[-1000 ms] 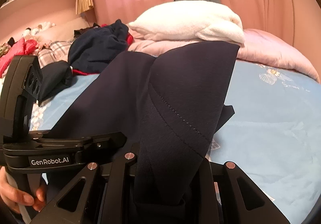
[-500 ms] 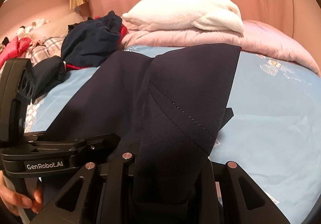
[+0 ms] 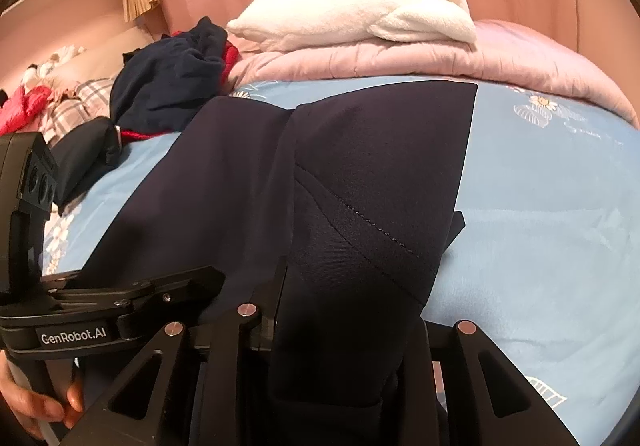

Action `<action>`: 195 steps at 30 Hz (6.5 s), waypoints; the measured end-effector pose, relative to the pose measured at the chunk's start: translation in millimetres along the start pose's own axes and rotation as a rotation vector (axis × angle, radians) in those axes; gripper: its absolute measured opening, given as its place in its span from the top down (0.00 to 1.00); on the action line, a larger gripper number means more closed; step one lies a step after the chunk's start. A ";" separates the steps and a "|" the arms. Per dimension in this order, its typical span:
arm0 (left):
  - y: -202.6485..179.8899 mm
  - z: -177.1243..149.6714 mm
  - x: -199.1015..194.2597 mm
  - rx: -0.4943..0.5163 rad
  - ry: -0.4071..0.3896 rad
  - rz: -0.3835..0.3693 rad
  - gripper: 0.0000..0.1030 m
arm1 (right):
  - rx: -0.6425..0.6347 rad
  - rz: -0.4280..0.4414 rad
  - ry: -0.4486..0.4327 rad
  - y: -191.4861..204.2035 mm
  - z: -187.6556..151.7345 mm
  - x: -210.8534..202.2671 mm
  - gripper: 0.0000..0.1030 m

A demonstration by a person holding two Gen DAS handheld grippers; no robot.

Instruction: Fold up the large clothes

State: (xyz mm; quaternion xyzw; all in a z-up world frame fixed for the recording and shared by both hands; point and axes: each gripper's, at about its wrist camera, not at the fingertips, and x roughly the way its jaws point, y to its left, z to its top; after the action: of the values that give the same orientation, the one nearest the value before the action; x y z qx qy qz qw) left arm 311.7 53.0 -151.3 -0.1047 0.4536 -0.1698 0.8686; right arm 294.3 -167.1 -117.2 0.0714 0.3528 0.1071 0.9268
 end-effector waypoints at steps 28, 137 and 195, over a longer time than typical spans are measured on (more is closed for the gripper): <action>3.3 1.5 2.3 -0.005 0.003 0.011 0.33 | 0.027 -0.016 0.014 -2.3 -4.3 4.9 0.67; -15.6 -111.9 -87.8 0.101 -0.021 0.212 0.47 | -0.036 -0.088 0.075 28.4 -71.9 -54.4 0.74; -94.1 -180.5 -275.0 0.143 -0.211 0.440 0.00 | -0.019 -0.202 -0.158 87.0 -112.0 -258.3 0.01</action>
State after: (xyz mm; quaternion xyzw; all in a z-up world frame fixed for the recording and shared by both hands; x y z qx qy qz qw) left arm -1.7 68.6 -15.0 0.0411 0.3590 0.0036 0.9324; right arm 18.3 -140.9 -17.0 0.0352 0.2831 0.0107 0.9584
